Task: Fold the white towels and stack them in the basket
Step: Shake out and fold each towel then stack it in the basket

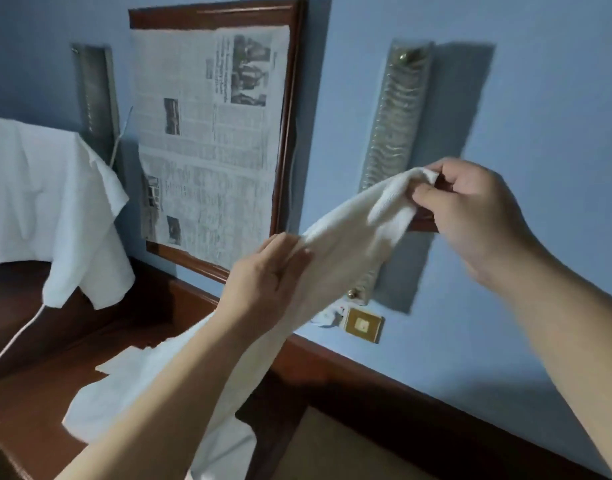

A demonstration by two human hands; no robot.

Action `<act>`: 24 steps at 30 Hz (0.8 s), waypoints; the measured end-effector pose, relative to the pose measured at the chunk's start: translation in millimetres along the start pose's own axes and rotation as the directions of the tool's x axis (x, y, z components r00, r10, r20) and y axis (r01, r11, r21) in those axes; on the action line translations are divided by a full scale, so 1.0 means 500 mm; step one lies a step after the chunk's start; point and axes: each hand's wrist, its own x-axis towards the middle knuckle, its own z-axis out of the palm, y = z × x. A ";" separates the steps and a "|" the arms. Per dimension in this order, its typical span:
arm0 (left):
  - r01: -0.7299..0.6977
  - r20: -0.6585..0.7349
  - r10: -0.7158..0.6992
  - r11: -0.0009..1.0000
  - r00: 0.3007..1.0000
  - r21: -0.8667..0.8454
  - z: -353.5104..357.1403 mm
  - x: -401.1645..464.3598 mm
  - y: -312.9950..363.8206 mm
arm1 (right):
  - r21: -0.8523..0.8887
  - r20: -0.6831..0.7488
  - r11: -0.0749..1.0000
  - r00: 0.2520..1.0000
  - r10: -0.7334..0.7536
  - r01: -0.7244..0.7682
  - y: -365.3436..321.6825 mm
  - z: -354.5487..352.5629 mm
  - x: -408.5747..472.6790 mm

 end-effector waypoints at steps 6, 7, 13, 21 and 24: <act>-0.029 -0.151 0.011 0.993 0.988 -0.114 0.009 0.033 0.320 | -0.120 -0.146 0.989 0.984 -0.099 0.081 -0.153 -0.278 -0.034; -0.013 -0.145 -0.003 0.994 0.989 -0.110 0.014 0.044 0.356 | -0.160 -0.157 0.983 0.981 -0.110 0.085 -0.165 -0.310 -0.037; 0.254 0.006 -0.256 0.955 0.967 -0.154 0.058 0.066 0.529 | 0.007 -0.054 0.988 0.986 0.157 -0.157 -0.158 -0.411 -0.089; 0.048 0.122 -0.038 0.995 0.992 -0.084 0.064 -0.006 0.661 | 0.037 -0.212 0.986 0.963 0.169 -0.165 -0.234 -0.507 -0.151; 0.012 0.137 0.004 0.994 0.991 -0.110 0.051 -0.018 0.664 | -0.017 -0.197 0.993 0.974 0.113 -0.119 -0.277 -0.513 -0.162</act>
